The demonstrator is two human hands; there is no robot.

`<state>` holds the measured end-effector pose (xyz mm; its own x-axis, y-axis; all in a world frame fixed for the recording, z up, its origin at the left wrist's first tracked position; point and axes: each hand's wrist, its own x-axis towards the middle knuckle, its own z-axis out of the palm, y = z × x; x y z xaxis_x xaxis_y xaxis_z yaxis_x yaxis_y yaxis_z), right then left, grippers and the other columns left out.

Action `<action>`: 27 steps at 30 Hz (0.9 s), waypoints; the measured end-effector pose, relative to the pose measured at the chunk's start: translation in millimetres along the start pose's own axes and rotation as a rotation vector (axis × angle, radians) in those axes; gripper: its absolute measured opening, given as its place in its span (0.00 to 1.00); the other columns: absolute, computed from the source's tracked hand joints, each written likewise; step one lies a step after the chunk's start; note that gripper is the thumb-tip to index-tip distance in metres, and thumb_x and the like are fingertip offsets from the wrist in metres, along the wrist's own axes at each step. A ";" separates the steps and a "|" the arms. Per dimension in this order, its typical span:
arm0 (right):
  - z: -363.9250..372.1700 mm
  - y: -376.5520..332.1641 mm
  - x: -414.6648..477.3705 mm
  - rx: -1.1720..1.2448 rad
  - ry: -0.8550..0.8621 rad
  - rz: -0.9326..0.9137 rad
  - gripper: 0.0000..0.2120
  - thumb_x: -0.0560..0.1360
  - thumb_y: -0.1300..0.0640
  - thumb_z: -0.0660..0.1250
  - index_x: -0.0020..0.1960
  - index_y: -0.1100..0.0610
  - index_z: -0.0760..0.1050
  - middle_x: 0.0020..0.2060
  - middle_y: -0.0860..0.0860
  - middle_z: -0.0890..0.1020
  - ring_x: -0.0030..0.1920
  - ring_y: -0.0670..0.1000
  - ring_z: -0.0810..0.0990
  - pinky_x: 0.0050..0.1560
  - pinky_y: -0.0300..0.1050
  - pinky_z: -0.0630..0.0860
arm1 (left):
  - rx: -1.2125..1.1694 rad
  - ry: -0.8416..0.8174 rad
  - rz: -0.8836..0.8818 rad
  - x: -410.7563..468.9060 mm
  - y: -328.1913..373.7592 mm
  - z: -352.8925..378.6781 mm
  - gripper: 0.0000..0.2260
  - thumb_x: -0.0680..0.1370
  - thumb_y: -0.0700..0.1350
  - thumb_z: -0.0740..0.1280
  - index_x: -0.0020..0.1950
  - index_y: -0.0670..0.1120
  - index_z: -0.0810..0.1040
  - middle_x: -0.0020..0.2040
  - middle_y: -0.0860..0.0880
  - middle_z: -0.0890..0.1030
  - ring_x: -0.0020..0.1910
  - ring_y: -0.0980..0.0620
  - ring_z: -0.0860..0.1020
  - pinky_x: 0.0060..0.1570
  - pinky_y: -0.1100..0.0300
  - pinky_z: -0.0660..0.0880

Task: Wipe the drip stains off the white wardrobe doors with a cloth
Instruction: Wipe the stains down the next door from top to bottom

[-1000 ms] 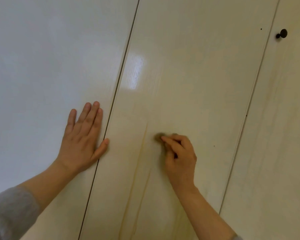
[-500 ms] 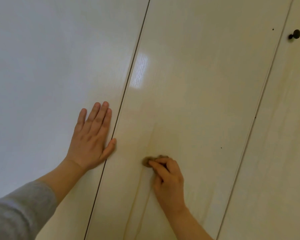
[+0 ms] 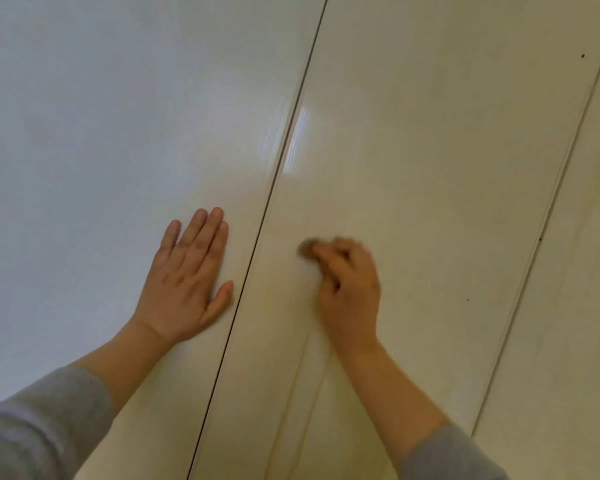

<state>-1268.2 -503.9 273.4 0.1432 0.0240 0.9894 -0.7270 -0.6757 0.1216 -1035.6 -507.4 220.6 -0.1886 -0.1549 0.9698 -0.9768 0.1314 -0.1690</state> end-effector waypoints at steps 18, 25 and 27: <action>8.8 -7.4 84.2 -0.017 0.073 0.070 0.15 0.72 0.69 0.64 0.53 0.59 0.83 0.46 0.53 0.78 0.47 0.54 0.77 0.49 0.28 0.65 | -0.003 -0.006 0.002 -3.1 -1.0 0.7 0.33 0.79 0.54 0.53 0.79 0.36 0.55 0.80 0.39 0.54 0.80 0.41 0.53 0.77 0.41 0.50; 0.7 -24.9 -68.0 0.031 -0.236 -0.145 0.15 0.71 0.73 0.65 0.50 0.59 0.85 0.46 0.51 0.81 0.53 0.51 0.77 0.59 0.34 0.72 | 0.024 -0.024 0.007 -2.3 -1.5 -0.9 0.34 0.79 0.55 0.53 0.80 0.37 0.54 0.80 0.38 0.55 0.80 0.41 0.53 0.78 0.42 0.48; -5.5 -25.1 -60.1 0.051 -0.287 -0.147 0.16 0.69 0.72 0.68 0.50 0.57 0.85 0.45 0.50 0.80 0.50 0.50 0.78 0.51 0.38 0.76 | 0.027 -0.032 0.004 -2.8 -0.4 -1.6 0.34 0.79 0.55 0.53 0.80 0.37 0.53 0.80 0.38 0.54 0.80 0.41 0.52 0.78 0.43 0.48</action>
<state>-1262.3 -484.3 211.3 0.4328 -0.0798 0.8979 -0.6511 -0.7165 0.2502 -1034.5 -505.5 218.2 -0.1949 -0.1854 0.9631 -0.9784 0.1056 -0.1777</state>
